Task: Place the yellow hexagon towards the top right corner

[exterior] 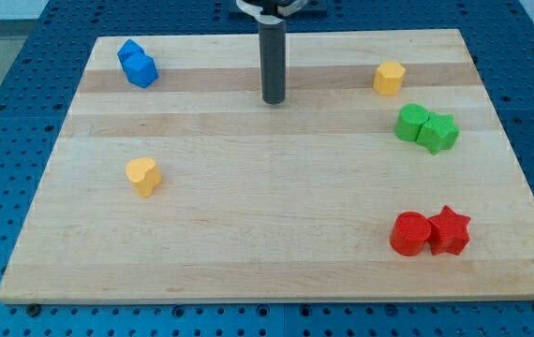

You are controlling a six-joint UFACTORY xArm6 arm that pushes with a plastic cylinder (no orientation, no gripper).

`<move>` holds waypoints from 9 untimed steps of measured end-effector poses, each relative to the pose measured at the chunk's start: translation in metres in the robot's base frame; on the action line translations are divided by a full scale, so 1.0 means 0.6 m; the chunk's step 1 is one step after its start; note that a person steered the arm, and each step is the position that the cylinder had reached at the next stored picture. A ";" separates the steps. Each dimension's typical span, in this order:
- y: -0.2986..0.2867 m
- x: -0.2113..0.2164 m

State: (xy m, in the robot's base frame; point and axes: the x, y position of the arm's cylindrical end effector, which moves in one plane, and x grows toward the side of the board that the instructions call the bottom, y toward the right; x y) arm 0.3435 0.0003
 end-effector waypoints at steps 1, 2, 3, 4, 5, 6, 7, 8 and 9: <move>0.108 0.017; 0.197 0.006; 0.201 0.001; 0.218 -0.015; 0.242 -0.017; 0.256 -0.017; 0.299 -0.017; 0.306 -0.030; 0.306 -0.052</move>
State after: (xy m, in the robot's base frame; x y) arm 0.3124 0.1840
